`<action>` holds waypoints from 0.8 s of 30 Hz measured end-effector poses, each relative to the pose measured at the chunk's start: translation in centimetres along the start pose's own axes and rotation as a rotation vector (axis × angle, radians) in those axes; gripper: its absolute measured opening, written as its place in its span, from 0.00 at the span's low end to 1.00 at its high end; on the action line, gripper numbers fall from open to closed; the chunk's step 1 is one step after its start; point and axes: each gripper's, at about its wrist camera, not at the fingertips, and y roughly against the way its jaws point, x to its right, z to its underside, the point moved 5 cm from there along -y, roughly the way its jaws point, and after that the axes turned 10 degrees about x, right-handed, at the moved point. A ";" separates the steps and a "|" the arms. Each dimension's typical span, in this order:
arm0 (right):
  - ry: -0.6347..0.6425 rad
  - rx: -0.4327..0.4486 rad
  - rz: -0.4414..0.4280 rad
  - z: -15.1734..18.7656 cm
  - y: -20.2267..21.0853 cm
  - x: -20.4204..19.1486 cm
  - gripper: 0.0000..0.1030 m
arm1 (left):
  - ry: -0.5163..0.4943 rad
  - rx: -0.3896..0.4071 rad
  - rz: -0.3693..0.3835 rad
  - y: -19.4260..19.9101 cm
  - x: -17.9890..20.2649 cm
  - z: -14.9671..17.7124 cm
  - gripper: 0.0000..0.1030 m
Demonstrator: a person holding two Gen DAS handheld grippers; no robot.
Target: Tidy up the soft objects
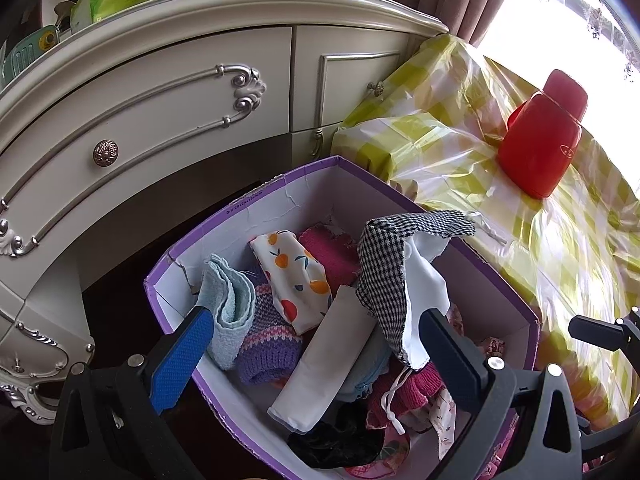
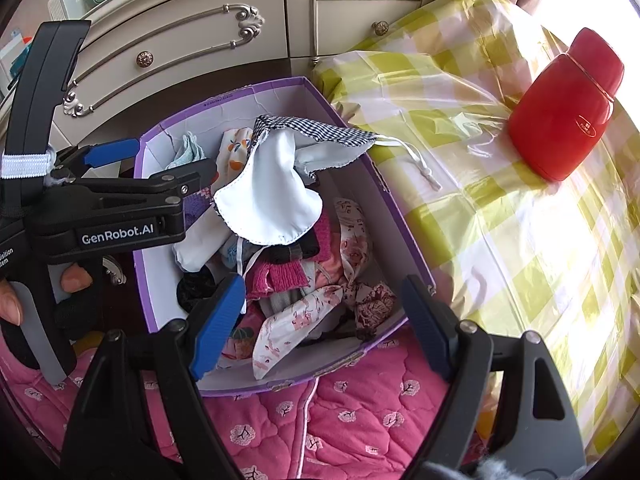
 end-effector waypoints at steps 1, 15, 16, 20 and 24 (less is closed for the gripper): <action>0.000 0.001 0.000 0.0 0.0 0.0 0.80 | 0.000 0.000 0.000 0.0 0.0 0.0 1.00; 0.004 -0.007 -0.011 0.3 -0.2 -0.1 0.80 | -0.002 -0.005 0.002 -0.2 0.0 0.2 1.00; 0.004 -0.009 -0.010 0.3 -0.3 -0.1 0.80 | -0.002 -0.005 0.002 -0.2 0.0 0.2 1.00; 0.004 -0.013 -0.016 0.5 -0.3 -0.1 0.80 | -0.002 -0.005 0.002 -0.2 0.0 0.3 1.00; 0.003 -0.013 -0.015 0.5 -0.3 -0.1 0.80 | -0.001 -0.005 0.000 -0.2 0.0 0.3 1.00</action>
